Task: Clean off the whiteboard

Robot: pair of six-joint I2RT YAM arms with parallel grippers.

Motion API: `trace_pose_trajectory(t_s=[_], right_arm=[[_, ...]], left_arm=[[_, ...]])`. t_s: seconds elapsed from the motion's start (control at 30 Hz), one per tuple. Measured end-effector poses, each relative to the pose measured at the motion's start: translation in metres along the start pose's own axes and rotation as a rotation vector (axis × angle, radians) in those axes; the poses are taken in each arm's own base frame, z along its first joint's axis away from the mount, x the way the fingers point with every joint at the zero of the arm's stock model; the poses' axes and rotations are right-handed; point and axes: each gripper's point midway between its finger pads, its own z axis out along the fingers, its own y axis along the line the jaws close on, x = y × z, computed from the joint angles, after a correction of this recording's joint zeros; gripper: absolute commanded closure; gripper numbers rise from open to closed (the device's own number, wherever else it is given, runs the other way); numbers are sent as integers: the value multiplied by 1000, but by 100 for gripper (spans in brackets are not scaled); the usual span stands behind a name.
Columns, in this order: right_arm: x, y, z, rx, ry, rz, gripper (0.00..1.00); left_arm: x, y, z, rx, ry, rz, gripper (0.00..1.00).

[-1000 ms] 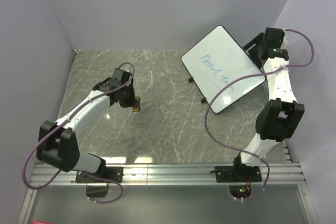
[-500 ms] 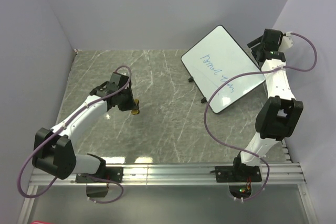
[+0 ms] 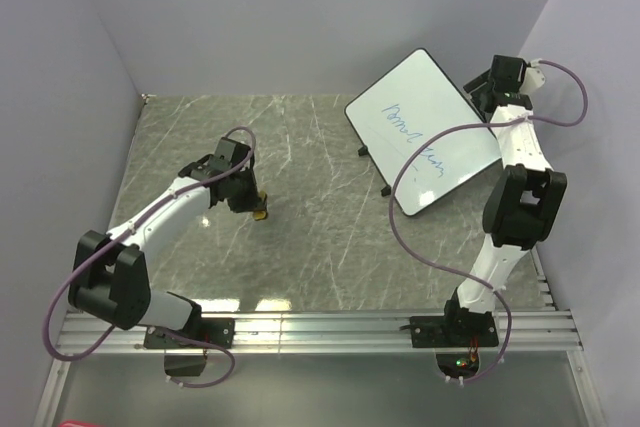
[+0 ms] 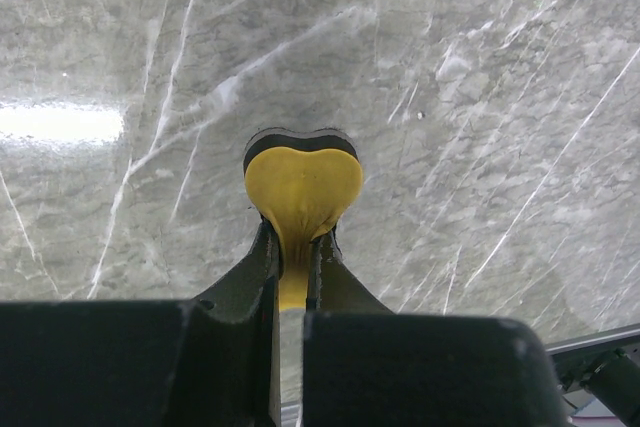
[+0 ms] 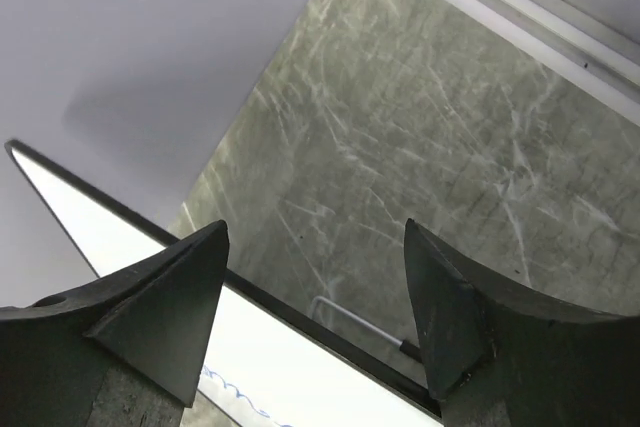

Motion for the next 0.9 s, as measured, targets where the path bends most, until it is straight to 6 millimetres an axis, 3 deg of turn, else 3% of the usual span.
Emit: trace_pose_trajectory(t_s=[0.13, 0.27, 0.63, 0.8, 0.9], right_arm=[[9, 8, -3, -23, 18, -50, 22], [31, 28, -11, -72, 53, -118, 22], [131, 97, -56, -277, 245, -265, 25], [180, 102, -74, -342, 374, -315, 28], [188, 104, -79, -373, 402, -325, 33]], left_arm=[[-2, -2, 3, 1, 1, 0, 100], [-8, -7, 9, 8, 2, 2, 100], [-37, -31, 25, 46, -8, 18, 100], [-40, -36, 27, 59, -5, 33, 100], [-42, -38, 31, 62, 2, 40, 100]])
